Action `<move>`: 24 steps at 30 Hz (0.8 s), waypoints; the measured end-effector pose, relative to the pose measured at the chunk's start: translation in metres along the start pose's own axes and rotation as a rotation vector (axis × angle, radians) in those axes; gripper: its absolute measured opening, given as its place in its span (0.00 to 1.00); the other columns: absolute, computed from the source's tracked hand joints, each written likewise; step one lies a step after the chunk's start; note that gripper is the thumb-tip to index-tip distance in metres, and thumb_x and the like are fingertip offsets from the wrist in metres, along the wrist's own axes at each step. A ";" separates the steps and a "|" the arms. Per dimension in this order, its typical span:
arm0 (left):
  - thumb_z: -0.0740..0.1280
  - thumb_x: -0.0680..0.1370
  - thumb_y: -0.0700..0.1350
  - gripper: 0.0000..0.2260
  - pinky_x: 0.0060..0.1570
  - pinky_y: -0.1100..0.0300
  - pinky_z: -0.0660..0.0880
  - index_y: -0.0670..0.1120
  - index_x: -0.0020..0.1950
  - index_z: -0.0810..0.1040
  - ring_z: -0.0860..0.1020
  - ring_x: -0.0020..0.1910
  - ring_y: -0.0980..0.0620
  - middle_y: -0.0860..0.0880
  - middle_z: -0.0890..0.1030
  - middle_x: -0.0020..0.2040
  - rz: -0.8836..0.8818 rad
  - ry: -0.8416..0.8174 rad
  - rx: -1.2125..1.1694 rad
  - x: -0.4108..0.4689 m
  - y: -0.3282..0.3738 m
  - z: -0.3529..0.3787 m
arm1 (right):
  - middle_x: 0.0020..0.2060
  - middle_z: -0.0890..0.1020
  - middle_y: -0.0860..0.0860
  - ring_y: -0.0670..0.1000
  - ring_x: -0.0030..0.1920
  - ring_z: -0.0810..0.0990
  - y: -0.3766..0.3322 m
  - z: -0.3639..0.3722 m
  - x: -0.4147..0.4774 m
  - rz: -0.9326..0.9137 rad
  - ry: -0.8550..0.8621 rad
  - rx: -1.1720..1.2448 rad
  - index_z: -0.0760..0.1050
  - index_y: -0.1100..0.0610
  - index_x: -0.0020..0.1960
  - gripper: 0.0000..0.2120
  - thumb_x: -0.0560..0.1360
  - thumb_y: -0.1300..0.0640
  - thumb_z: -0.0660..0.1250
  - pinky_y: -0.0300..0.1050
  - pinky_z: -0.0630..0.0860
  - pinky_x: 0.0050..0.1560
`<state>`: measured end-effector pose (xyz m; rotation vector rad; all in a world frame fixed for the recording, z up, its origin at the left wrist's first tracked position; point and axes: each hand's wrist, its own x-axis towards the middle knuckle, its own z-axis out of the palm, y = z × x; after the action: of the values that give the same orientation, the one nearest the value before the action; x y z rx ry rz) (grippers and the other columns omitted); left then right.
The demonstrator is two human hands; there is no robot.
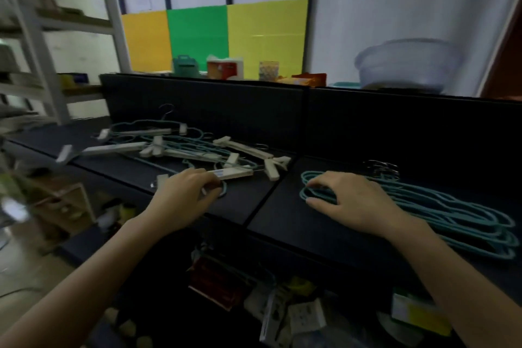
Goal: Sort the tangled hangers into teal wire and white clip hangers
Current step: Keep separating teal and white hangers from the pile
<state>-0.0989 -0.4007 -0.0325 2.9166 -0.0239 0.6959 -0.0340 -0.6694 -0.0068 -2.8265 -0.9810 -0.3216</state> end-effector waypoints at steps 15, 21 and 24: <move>0.61 0.78 0.51 0.11 0.48 0.59 0.71 0.50 0.57 0.77 0.75 0.55 0.53 0.53 0.78 0.52 -0.066 0.022 0.024 -0.050 -0.191 -0.056 | 0.61 0.76 0.43 0.47 0.59 0.74 -0.175 0.044 0.113 -0.090 0.010 0.091 0.71 0.45 0.64 0.17 0.77 0.41 0.58 0.45 0.73 0.56; 0.62 0.78 0.51 0.11 0.45 0.60 0.71 0.49 0.57 0.77 0.75 0.50 0.54 0.53 0.78 0.52 -0.039 0.048 0.008 -0.042 -0.246 -0.070 | 0.60 0.76 0.45 0.47 0.59 0.75 -0.218 0.051 0.154 -0.058 -0.004 0.106 0.71 0.48 0.64 0.18 0.77 0.42 0.60 0.45 0.73 0.57; 0.62 0.78 0.51 0.11 0.45 0.58 0.74 0.49 0.56 0.78 0.76 0.50 0.55 0.54 0.79 0.52 -0.024 0.062 -0.019 -0.030 -0.264 -0.073 | 0.59 0.77 0.45 0.48 0.58 0.75 -0.230 0.049 0.176 -0.041 -0.002 0.123 0.72 0.48 0.63 0.17 0.77 0.43 0.61 0.47 0.75 0.57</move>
<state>-0.1458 -0.1293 -0.0176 2.8705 0.0109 0.7778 -0.0356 -0.3756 0.0005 -2.7002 -1.0229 -0.2529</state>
